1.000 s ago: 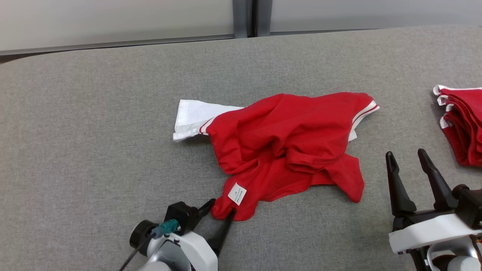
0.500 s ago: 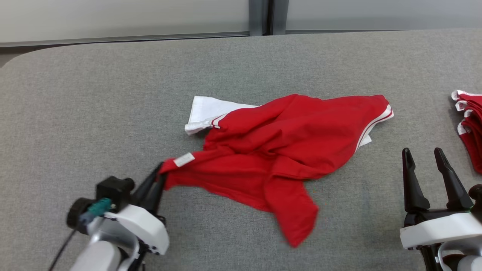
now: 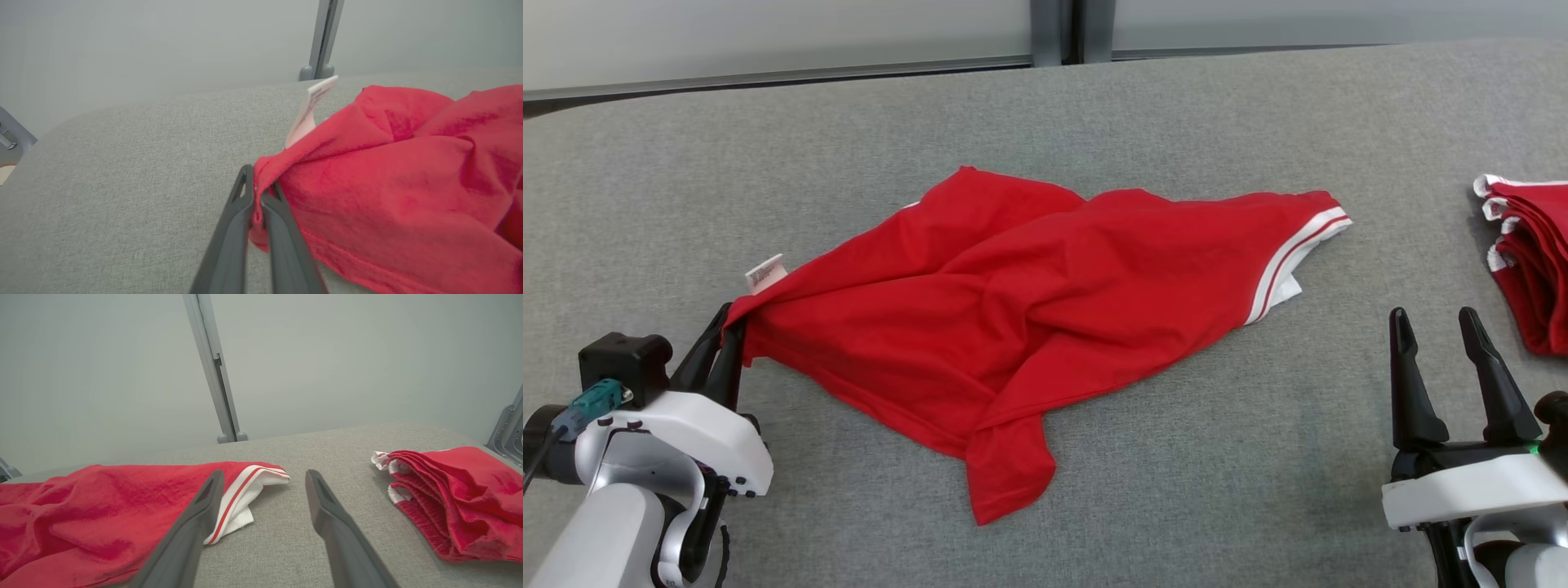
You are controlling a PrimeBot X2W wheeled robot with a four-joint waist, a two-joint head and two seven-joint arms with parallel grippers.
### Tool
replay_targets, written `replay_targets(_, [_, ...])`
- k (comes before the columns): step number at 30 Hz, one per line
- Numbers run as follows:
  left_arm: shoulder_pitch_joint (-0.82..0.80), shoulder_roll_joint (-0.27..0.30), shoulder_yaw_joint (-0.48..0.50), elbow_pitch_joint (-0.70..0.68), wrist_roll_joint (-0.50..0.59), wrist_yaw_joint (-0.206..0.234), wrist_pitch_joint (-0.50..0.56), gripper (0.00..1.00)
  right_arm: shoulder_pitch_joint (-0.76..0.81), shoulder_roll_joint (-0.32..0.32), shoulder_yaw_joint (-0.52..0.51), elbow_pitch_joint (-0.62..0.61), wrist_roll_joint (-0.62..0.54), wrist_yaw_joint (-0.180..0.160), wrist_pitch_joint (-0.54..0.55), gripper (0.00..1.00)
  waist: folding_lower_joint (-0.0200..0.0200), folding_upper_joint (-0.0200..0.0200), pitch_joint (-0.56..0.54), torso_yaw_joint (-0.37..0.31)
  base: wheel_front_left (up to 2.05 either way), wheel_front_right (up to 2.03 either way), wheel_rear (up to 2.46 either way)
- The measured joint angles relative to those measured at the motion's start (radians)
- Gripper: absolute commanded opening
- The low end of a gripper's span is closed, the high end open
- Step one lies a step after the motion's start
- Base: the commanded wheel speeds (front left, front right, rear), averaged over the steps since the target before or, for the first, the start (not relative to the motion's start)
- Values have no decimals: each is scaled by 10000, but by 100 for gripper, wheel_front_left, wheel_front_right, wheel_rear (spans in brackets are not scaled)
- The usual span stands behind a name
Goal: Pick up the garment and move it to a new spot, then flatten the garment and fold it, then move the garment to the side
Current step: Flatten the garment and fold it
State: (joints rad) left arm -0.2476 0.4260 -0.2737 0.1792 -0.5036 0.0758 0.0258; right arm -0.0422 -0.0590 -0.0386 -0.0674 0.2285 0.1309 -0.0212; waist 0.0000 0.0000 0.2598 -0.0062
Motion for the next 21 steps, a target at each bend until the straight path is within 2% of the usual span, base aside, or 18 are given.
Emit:
replay_targets(2, [-97,-54,46,366,-188,-138,-59,0,-12,8,21,6,0,0,-23,100,0,0,69,-90,0,0,0])
replay_targets(4, [-181,-196,71,750,-293,-150,-184,100,-28,19,40,12,2,0,-40,100,0,0,126,-160,0,0,0])
replay_targets(9, [-255,-796,224,1264,-662,-203,-897,100,-55,36,61,8,-19,0,-50,100,0,0,146,-247,0,0,0])
replay_targets(15, [-1,-1386,658,1273,-899,-42,-2362,100,-51,36,92,-157,-176,0,-12,100,0,0,-75,-164,0,0,0])
replay_targets(21, [420,-1689,970,449,-575,253,-2801,100,75,-105,128,-405,-305,0,213,100,0,0,-564,8,0,0,0])
